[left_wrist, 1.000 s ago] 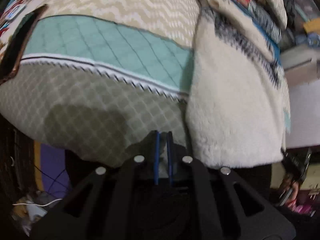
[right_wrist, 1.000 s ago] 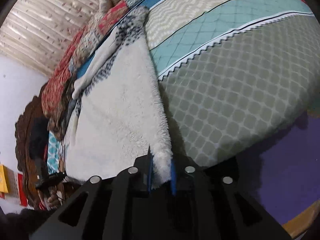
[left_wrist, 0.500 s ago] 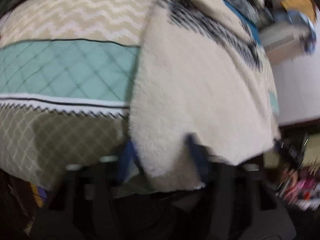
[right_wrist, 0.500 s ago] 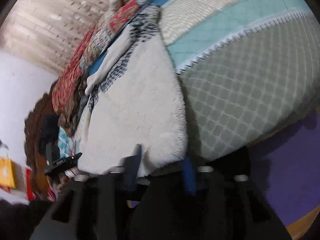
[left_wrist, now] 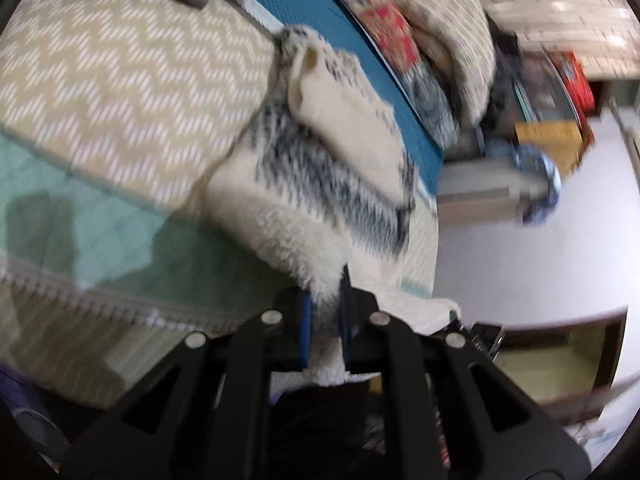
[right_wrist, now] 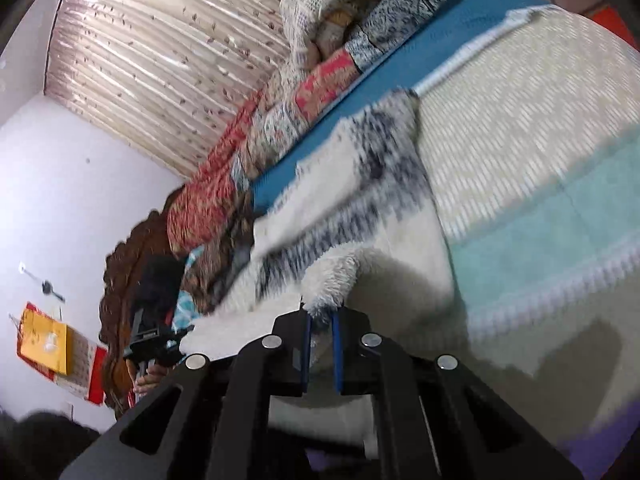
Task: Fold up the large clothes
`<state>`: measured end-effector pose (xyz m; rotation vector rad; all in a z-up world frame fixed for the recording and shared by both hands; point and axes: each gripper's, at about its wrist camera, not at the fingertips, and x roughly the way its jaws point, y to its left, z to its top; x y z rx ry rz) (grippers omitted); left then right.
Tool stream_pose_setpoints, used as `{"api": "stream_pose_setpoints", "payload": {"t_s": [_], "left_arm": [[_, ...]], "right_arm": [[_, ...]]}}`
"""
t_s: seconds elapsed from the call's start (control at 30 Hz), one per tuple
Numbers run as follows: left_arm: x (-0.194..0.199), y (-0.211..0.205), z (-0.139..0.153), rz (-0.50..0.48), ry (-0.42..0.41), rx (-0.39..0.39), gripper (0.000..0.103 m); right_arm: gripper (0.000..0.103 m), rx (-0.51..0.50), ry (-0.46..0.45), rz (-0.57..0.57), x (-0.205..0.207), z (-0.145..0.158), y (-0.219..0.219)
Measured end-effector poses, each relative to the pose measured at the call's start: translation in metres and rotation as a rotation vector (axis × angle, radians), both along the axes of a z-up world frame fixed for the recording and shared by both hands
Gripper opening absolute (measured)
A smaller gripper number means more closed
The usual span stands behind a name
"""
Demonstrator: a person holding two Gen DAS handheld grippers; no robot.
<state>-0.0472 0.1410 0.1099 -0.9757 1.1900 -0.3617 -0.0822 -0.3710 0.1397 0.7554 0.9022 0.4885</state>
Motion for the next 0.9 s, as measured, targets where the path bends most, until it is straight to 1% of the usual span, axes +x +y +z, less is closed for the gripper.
{"api": "stream_pose_setpoints", "payload": {"t_s": [0.03, 0.07, 0.1, 0.13, 0.17, 0.2, 0.23, 0.27, 0.3, 0.33, 0.37, 0.4, 0.43, 0.47, 0.5, 0.53, 0.57, 0.6, 0.63, 0.67, 0.7, 0.77, 0.8, 0.87, 0.9], "left_arm": [[0.014, -0.001, -0.001, 0.025, 0.013, -0.005, 0.011], [0.038, -0.002, -0.005, 0.056, 0.023, 0.003, 0.011], [0.061, -0.005, -0.011, 0.075, 0.026, 0.033, 0.019], [0.073, 0.0, -0.017, 0.081, 0.033, 0.073, 0.026], [0.099, -0.004, -0.032, 0.098, 0.066, 0.158, 0.027], [0.108, 0.004, -0.046, 0.109, 0.106, 0.219, 0.027], [0.116, 0.007, -0.058, 0.124, 0.149, 0.27, 0.027], [0.122, 0.01, -0.071, 0.146, 0.201, 0.303, 0.027], [0.121, 0.016, -0.079, 0.178, 0.227, 0.275, 0.027], [0.116, 0.021, -0.081, 0.197, 0.212, 0.219, 0.027], [0.111, 0.024, -0.078, 0.199, 0.177, 0.178, 0.027], [0.101, 0.029, -0.068, 0.197, 0.123, 0.184, 0.027], [0.095, 0.031, -0.063, 0.202, 0.1, 0.209, 0.028], [0.085, 0.032, -0.053, 0.209, 0.067, 0.258, 0.028], [0.076, 0.03, -0.043, 0.201, 0.026, 0.314, 0.031], [0.07, 0.025, -0.035, 0.18, -0.01, 0.359, 0.035], [0.064, 0.014, -0.025, 0.144, -0.061, 0.418, 0.038], [0.064, 0.005, -0.024, 0.117, -0.087, 0.455, 0.045], [0.062, -0.004, -0.022, 0.076, -0.117, 0.499, 0.05], [0.061, -0.009, -0.023, 0.052, -0.127, 0.517, 0.05], [0.064, -0.024, -0.027, 0.006, -0.13, 0.534, 0.05], [0.065, -0.041, -0.039, -0.056, -0.122, 0.555, 0.05], [0.067, -0.052, -0.046, -0.076, -0.118, 0.59, 0.05], [0.07, -0.061, -0.055, -0.088, -0.113, 0.654, 0.05], [0.071, -0.062, -0.059, -0.087, -0.106, 0.681, 0.047]], "right_arm": [[0.077, 0.001, 0.008, -0.029, 0.022, -0.003, 0.001], [0.076, -0.001, 0.013, -0.068, 0.043, -0.009, 0.001], [0.075, -0.047, 0.028, -0.136, 0.074, -0.02, 0.003], [0.07, -0.103, 0.052, -0.182, 0.089, -0.031, 0.003], [0.065, -0.165, 0.103, -0.237, 0.107, -0.046, 0.003], [0.064, -0.196, 0.2, -0.285, 0.127, -0.069, 0.003], [0.064, -0.184, 0.234, -0.301, 0.133, -0.078, 0.002], [0.064, -0.155, 0.242, -0.332, 0.136, -0.084, 0.0], [0.064, -0.107, 0.21, -0.366, 0.132, -0.083, -0.004], [0.063, -0.08, 0.167, -0.376, 0.126, -0.079, -0.005], [0.061, -0.081, 0.098, -0.378, 0.116, -0.068, -0.008], [0.059, -0.114, 0.058, -0.377, 0.109, -0.06, -0.01], [0.055, -0.166, 0.024, -0.377, 0.101, -0.052, -0.009], [0.05, -0.261, -0.015, -0.371, 0.09, -0.041, -0.006], [0.048, -0.316, -0.039, -0.357, 0.084, -0.034, -0.002], [0.045, -0.368, -0.072, -0.32, 0.077, -0.027, 0.007], [0.045, -0.4, -0.095, -0.267, 0.072, -0.022, 0.019], [0.045, -0.418, -0.105, -0.18, 0.071, -0.018, 0.037], [0.045, -0.417, -0.102, -0.09, 0.072, -0.017, 0.058], [0.045, -0.405, -0.098, -0.034, 0.074, -0.018, 0.071], [0.045, -0.387, -0.087, 0.043, 0.078, -0.02, 0.093], [0.045, -0.388, -0.063, 0.14, 0.085, -0.027, 0.131], [0.045, -0.411, -0.056, 0.197, 0.087, -0.031, 0.153], [0.045, -0.452, -0.058, 0.266, 0.094, -0.042, 0.187], [0.045, -0.469, -0.044, 0.278, 0.1, -0.048, 0.198]]}}
